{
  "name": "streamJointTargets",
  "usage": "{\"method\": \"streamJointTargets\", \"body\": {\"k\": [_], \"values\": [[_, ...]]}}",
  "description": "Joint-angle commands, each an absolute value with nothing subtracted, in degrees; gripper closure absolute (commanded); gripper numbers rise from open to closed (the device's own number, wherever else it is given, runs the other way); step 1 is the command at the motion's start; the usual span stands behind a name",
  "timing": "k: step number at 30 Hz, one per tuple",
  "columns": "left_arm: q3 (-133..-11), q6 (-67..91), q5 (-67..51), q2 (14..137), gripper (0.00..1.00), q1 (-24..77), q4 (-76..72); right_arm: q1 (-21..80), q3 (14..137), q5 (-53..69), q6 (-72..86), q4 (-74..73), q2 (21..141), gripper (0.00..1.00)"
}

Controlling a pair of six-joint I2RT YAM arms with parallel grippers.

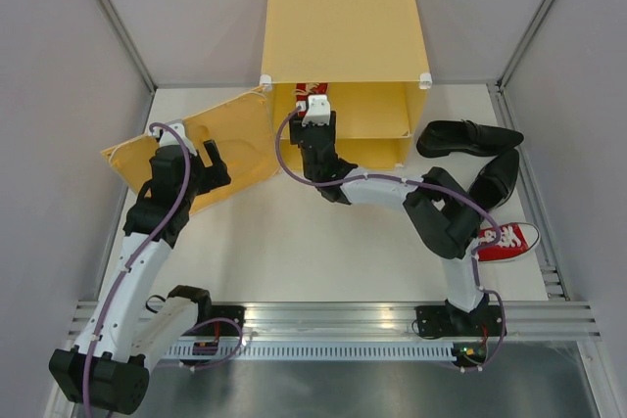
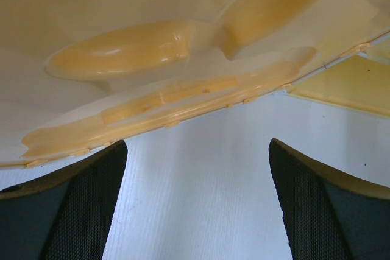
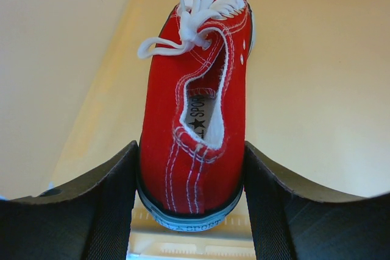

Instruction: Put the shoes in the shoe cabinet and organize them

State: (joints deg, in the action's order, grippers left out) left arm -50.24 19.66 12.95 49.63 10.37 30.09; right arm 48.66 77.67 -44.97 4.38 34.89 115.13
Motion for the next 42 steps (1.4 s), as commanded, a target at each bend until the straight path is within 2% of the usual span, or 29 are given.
{"method": "streamJointTargets", "body": {"k": [1, 6, 13, 17, 22, 23, 25, 26, 28, 34, 42], "values": [[-50.4, 18.5, 12.3, 49.7, 0.0, 10.5, 29.4, 47.5, 81.8, -46.7, 3.5, 40.1, 116.6, 0.99], [-50.4, 18.5, 12.1, 49.7, 0.0, 10.5, 29.4, 46.6, 83.5, -46.8, 4.1, 39.7, 118.6, 0.99], [-50.4, 18.5, 12.1, 49.8, 0.0, 10.5, 29.4, 45.7, 85.3, -46.8, 5.1, 38.5, 120.8, 0.88], [-50.4, 18.5, 12.1, 49.8, 0.0, 10.5, 29.4, 45.4, 86.7, -46.6, 5.4, 36.9, 122.3, 0.86], [-50.4, 18.5, 12.3, 49.8, 0.0, 10.5, 29.4, 45.4, 86.0, -44.6, 7.8, 33.8, 120.9, 0.61], [-50.4, 18.5, 12.3, 49.8, 0.0, 10.5, 29.4, 45.4, 85.5, -44.5, 8.1, 33.2, 119.9, 0.51], [-50.4, 18.4, 12.3, 49.7, 0.0, 10.5, 29.4, 45.4, 85.4, -43.9, 9.4, 30.1, 118.7, 0.43], [-50.4, 18.3, 12.3, 49.7, 0.0, 10.5, 29.4, 45.4, 85.9, -43.9, 9.9, 28.6, 117.5, 0.33], [-50.4, 18.3, 12.4, 49.8, 0.0, 10.5, 29.4, 45.4, 86.1, -42.6, 11.5, 24.6, 115.5, 0.2], [-50.4, 18.3, 12.5, 49.6, 0.0, 10.5, 29.4, 45.4, 85.3, -40.0, 13.6, 17.6, 111.0, 0.07], [-50.4, 18.3, 12.7, 49.6, 0.0, 10.5, 29.4, 47.5, 79.3, -36.7, 18.5, 8.9, 103.4, 0.05]]}}
